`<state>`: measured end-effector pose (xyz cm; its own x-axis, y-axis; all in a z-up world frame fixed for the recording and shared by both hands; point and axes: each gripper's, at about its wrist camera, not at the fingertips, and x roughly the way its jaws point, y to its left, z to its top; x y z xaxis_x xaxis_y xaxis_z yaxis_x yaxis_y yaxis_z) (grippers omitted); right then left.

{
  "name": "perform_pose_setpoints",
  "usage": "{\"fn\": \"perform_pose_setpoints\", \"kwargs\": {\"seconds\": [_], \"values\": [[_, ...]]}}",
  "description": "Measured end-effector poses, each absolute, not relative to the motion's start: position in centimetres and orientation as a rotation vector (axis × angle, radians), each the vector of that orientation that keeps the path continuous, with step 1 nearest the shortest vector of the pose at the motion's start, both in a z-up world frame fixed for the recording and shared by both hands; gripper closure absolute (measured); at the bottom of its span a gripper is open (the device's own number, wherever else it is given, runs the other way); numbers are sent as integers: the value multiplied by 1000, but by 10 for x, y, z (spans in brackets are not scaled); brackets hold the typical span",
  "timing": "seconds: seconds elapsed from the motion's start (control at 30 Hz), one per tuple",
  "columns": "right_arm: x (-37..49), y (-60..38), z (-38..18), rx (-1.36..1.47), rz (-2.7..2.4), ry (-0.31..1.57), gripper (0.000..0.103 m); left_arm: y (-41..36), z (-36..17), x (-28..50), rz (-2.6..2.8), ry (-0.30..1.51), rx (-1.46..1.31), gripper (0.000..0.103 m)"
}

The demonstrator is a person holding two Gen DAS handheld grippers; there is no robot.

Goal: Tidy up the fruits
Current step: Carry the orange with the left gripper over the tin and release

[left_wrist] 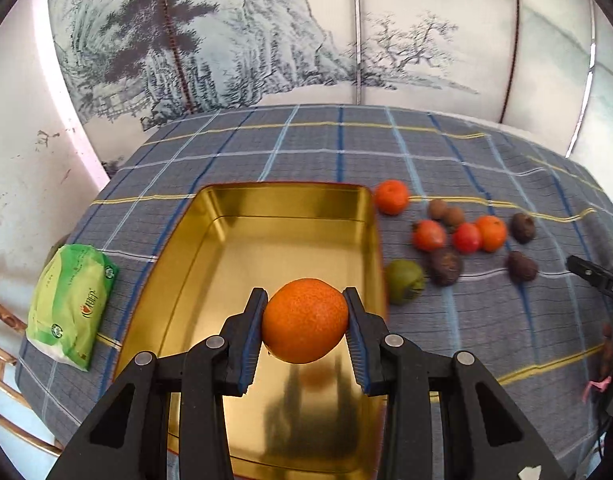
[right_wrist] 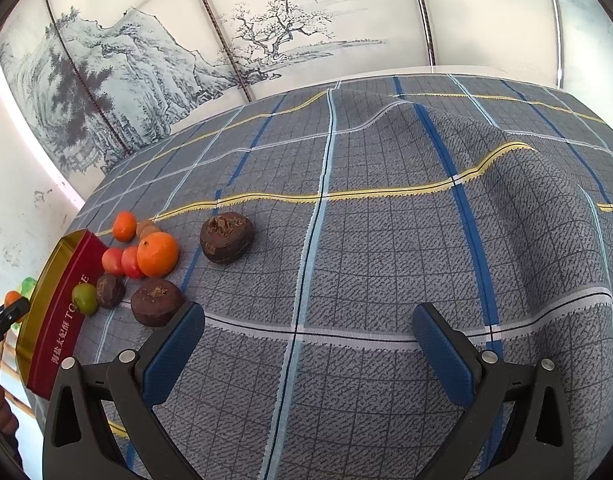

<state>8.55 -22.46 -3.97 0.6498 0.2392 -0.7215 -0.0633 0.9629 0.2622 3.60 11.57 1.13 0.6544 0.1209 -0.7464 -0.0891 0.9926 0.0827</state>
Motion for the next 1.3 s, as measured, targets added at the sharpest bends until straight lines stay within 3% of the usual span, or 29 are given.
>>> {"fn": "perform_pose_setpoints", "kwargs": {"seconds": [0.93,1.1,1.3], "values": [[89,-218,-43,173,147,865,0,166,-13,115,200,993,164,69],[89,-218,-42,174,147,865,0,168,-17,130,216,1005,181,77],[89,-217,-42,173,146,865,0,170,-9,139,226,956,189,72]]}}
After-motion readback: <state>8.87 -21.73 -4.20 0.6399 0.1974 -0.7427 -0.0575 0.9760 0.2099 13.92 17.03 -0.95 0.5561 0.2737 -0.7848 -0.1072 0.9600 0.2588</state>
